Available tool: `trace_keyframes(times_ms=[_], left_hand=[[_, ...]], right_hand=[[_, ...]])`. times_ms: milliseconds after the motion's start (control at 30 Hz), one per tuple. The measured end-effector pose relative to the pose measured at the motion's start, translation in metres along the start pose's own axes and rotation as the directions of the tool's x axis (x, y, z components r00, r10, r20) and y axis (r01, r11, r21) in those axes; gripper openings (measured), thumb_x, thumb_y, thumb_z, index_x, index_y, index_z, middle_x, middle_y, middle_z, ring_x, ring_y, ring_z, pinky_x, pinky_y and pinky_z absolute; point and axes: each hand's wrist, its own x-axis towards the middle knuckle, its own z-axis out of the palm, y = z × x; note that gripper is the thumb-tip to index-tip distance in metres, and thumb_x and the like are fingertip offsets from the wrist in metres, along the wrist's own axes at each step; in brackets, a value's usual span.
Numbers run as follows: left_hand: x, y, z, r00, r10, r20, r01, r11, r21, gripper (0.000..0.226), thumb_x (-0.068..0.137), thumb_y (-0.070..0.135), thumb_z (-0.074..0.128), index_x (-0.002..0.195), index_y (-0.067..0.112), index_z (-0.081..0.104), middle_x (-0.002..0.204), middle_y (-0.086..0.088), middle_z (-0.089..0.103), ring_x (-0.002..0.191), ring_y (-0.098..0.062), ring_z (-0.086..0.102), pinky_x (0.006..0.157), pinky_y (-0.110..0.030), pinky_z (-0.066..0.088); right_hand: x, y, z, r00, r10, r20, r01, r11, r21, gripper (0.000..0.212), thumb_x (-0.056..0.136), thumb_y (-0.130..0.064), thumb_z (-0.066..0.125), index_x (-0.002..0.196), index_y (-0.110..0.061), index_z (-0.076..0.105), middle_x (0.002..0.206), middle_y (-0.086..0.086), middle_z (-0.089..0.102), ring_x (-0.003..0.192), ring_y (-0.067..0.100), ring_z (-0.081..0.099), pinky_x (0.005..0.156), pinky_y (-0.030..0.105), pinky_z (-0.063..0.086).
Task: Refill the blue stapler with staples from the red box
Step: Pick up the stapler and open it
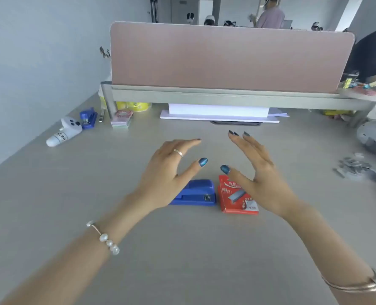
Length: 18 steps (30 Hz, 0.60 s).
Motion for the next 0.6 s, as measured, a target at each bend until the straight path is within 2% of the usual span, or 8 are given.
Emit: trace_keyframes(times_ms=[167, 200, 267, 300, 367, 433, 500, 600], left_hand=[[-0.020, -0.003, 0.021, 0.984, -0.086, 0.158, 0.084, 0.996, 0.022, 0.034, 0.091, 0.035, 0.053, 0.124, 0.025, 0.054, 0.124, 0.004, 0.059, 0.120, -0.012, 0.044, 0.099, -0.025, 0.034], [-0.022, -0.004, 0.026, 0.977, -0.096, 0.191, 0.091, 0.995, 0.034, 0.034, 0.091, 0.034, 0.053, 0.123, 0.025, 0.055, 0.124, 0.004, 0.059, 0.120, -0.013, 0.045, 0.099, -0.026, 0.035], [-0.020, -0.008, 0.032, 0.968, -0.100, 0.231, 0.088, 0.994, 0.061, 0.034, 0.089, 0.036, 0.054, 0.122, 0.026, 0.056, 0.124, 0.005, 0.060, 0.118, -0.016, 0.048, 0.098, -0.030, 0.038], [-0.019, -0.010, 0.035, 0.962, -0.111, 0.248, 0.096, 0.993, 0.073, 0.034, 0.088, 0.037, 0.055, 0.121, 0.027, 0.056, 0.123, 0.005, 0.060, 0.116, -0.016, 0.049, 0.097, -0.031, 0.040], [-0.016, -0.012, 0.041, 0.957, -0.122, 0.264, 0.107, 0.992, 0.071, 0.036, 0.085, 0.041, 0.058, 0.119, 0.029, 0.056, 0.121, 0.008, 0.061, 0.112, -0.013, 0.051, 0.093, -0.028, 0.041], [-0.013, -0.014, 0.046, 0.953, -0.133, 0.272, 0.118, 0.990, 0.072, 0.035, 0.082, 0.046, 0.061, 0.114, 0.032, 0.058, 0.114, 0.010, 0.063, 0.106, -0.011, 0.053, 0.089, -0.026, 0.042], [-0.009, -0.017, 0.050, 0.950, -0.129, 0.284, 0.118, 0.992, 0.053, 0.030, 0.080, 0.048, 0.062, 0.106, 0.034, 0.059, 0.105, 0.011, 0.064, 0.098, -0.009, 0.054, 0.085, -0.029, 0.045], [-0.006, -0.022, 0.054, 0.953, -0.109, 0.281, 0.118, 0.993, -0.015, 0.021, 0.081, 0.043, 0.064, 0.098, 0.032, 0.061, 0.098, 0.012, 0.063, 0.091, -0.007, 0.053, 0.081, -0.029, 0.046]], right_hand=[[-0.024, 0.010, 0.016, 0.981, 0.156, 0.119, -0.160, 0.987, 0.023, 0.063, 0.086, -0.021, 0.061, 0.139, -0.031, 0.030, 0.144, -0.007, 0.036, 0.136, 0.011, 0.023, 0.080, -0.012, 0.020], [-0.027, 0.011, 0.018, 0.972, 0.184, 0.145, -0.188, 0.982, 0.011, 0.063, 0.085, -0.022, 0.062, 0.139, -0.030, 0.031, 0.140, -0.003, 0.041, 0.132, 0.015, 0.032, 0.079, -0.012, 0.020], [-0.027, 0.014, 0.021, 0.958, 0.207, 0.198, -0.203, 0.978, -0.040, 0.061, 0.081, -0.027, 0.067, 0.135, -0.030, 0.038, 0.125, 0.007, 0.056, 0.126, 0.017, 0.042, 0.091, -0.003, 0.020], [-0.026, 0.018, 0.024, 0.951, 0.211, 0.228, -0.196, 0.977, -0.084, 0.058, 0.078, -0.033, 0.069, 0.131, -0.031, 0.044, 0.121, 0.008, 0.059, 0.128, 0.017, 0.041, 0.098, 0.007, 0.020], [-0.023, 0.026, 0.033, 0.941, 0.191, 0.279, -0.133, 0.968, -0.214, 0.052, 0.069, -0.054, 0.065, 0.116, -0.035, 0.057, 0.131, -0.002, 0.053, 0.133, 0.014, 0.034, 0.102, 0.023, 0.014], [-0.016, 0.031, 0.040, 0.923, 0.173, 0.345, -0.067, 0.952, -0.297, 0.046, 0.065, -0.062, 0.060, 0.102, -0.036, 0.062, 0.130, -0.012, 0.052, 0.129, 0.011, 0.031, 0.097, 0.025, 0.008], [-0.008, 0.036, 0.045, 0.916, 0.146, 0.374, -0.027, 0.952, -0.306, 0.037, 0.067, -0.058, 0.063, 0.092, -0.030, 0.063, 0.116, -0.017, 0.055, 0.120, 0.009, 0.033, 0.088, 0.022, 0.009], [-0.002, 0.042, 0.053, 0.937, 0.116, 0.330, -0.020, 0.960, -0.281, 0.033, 0.067, -0.055, 0.067, 0.075, -0.024, 0.060, 0.094, -0.014, 0.060, 0.110, 0.008, 0.034, 0.088, 0.024, 0.014]])
